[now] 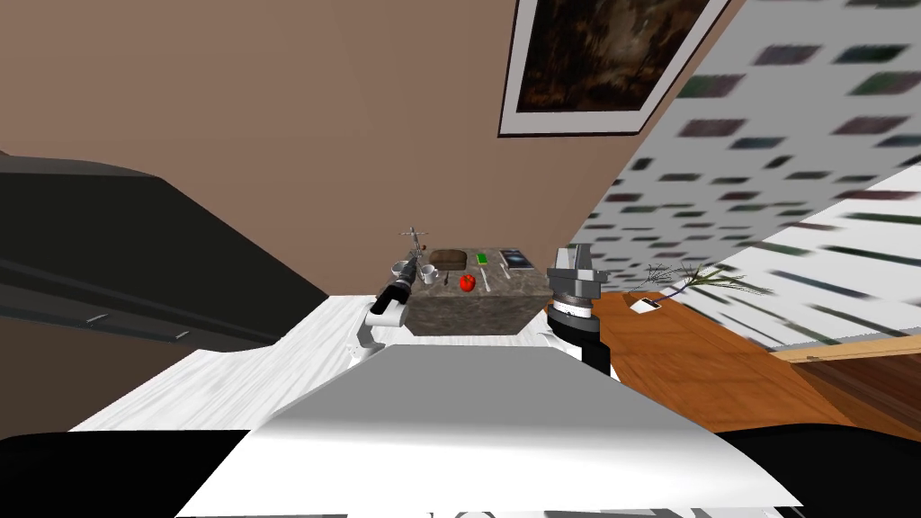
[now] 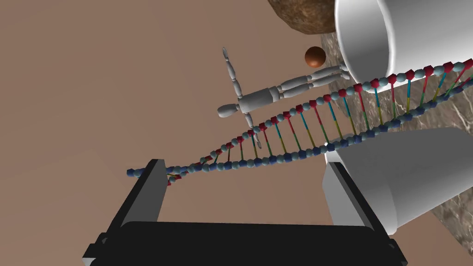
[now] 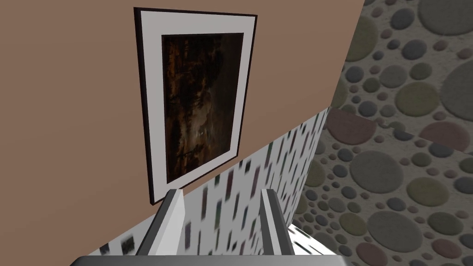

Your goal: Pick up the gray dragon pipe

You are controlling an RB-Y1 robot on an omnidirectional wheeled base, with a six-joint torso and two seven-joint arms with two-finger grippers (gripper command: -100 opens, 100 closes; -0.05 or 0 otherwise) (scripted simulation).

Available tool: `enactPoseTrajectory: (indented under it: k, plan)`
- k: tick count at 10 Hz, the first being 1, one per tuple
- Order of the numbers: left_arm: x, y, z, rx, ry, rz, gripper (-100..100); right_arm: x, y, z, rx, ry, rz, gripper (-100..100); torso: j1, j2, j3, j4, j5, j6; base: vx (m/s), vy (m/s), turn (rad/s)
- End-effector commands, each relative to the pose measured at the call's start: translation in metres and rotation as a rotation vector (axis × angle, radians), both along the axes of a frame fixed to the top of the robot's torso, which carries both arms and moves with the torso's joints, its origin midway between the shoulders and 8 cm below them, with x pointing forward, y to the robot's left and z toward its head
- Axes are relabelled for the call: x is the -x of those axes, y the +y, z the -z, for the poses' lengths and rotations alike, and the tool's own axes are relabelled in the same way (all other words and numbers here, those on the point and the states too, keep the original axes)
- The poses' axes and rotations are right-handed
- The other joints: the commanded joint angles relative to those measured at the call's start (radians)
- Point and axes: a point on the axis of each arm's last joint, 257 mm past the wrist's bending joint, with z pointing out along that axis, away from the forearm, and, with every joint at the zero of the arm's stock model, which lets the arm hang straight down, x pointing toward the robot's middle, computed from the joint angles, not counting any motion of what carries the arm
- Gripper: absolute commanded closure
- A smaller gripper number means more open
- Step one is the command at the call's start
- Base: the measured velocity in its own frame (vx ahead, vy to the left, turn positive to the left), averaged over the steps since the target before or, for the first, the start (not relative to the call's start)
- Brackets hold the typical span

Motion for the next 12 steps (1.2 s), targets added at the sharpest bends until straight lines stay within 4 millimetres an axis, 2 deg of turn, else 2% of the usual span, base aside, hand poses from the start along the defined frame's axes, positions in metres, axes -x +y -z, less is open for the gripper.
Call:
enactPoseTrajectory:
  k: [1, 12]
  plan:
    - [-0.001, 0.002, 0.009, -0.002, 0.043, -0.009, -100, 0.000, 0.000, 0.000, 0.000, 0.000, 0.000, 0, 0.000, 0.000, 0.000, 0.000, 0.000, 0.000, 0.007, -0.037, -0.043]
    - [-0.006, 0.022, 0.061, -0.024, 0.285, -0.073, -100, 0.000, 0.000, 0.000, 0.000, 0.000, 0.000, 0, -0.003, -0.004, -0.003, -0.002, 0.000, 0.001, 0.012, -0.038, -0.033]
